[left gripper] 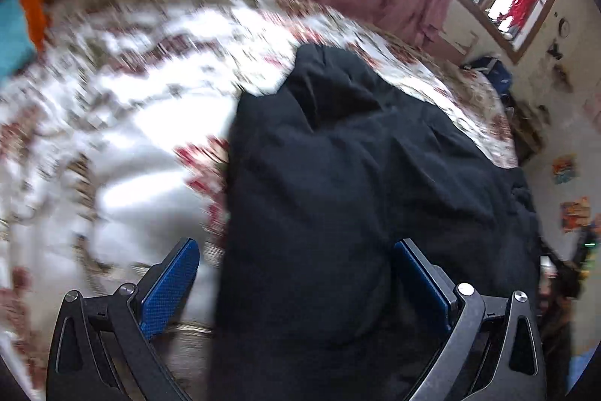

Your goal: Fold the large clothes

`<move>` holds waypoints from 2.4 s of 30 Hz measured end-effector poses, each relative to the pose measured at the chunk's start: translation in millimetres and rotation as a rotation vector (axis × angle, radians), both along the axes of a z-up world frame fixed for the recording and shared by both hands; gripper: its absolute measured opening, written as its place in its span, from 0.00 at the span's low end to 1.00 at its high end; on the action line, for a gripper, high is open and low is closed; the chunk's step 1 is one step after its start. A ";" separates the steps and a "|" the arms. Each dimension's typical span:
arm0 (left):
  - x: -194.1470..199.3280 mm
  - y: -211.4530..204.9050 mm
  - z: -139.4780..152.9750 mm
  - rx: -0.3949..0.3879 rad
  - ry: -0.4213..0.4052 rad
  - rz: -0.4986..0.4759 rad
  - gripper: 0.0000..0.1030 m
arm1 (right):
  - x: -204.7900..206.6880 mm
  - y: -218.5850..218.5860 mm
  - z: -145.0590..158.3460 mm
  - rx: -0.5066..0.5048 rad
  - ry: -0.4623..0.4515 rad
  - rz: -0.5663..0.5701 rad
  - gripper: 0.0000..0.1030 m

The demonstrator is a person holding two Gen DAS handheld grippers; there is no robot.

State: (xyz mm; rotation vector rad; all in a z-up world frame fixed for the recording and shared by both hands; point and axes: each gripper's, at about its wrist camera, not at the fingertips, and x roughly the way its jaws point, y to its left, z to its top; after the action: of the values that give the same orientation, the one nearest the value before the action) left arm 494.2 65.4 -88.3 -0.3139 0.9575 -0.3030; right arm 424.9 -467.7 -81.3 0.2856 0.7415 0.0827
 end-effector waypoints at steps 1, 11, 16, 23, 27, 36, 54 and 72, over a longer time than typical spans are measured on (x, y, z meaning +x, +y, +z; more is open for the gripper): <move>2.0 -0.3 -4.8 -0.022 0.012 -0.008 1.00 | 2.9 -6.3 -6.7 0.055 0.015 0.011 0.96; -6.1 -3.1 -11.4 -0.018 -0.084 -0.052 1.00 | 17.6 -25.6 -41.1 0.275 0.017 0.076 0.99; -5.1 -2.1 -12.1 -0.007 -0.100 -0.051 1.00 | 19.7 -17.2 -40.8 0.286 -0.015 0.161 0.99; -4.1 -3.8 -12.2 0.010 -0.098 -0.047 1.00 | 23.0 -23.8 -44.6 0.400 -0.044 0.214 0.99; -1.3 -2.6 -12.6 0.007 -0.089 -0.044 1.00 | 26.8 -18.8 -48.6 0.369 -0.012 0.208 0.99; 6.2 -8.4 -9.8 -0.061 -0.048 -0.046 1.00 | 27.6 -19.1 -51.6 0.365 -0.002 0.207 0.99; -2.0 -15.1 4.6 -0.039 0.035 0.073 0.56 | 17.4 -19.0 -52.9 0.407 -0.005 0.180 0.57; -47.2 -51.2 89.5 0.069 -0.087 0.157 0.16 | -29.3 7.4 33.6 0.376 -0.175 0.222 0.14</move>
State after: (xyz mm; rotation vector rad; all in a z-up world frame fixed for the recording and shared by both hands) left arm 447.0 14.3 1.2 -0.3081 0.8508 -0.1386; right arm 395.7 -460.3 -47.7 0.5461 0.5785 0.4555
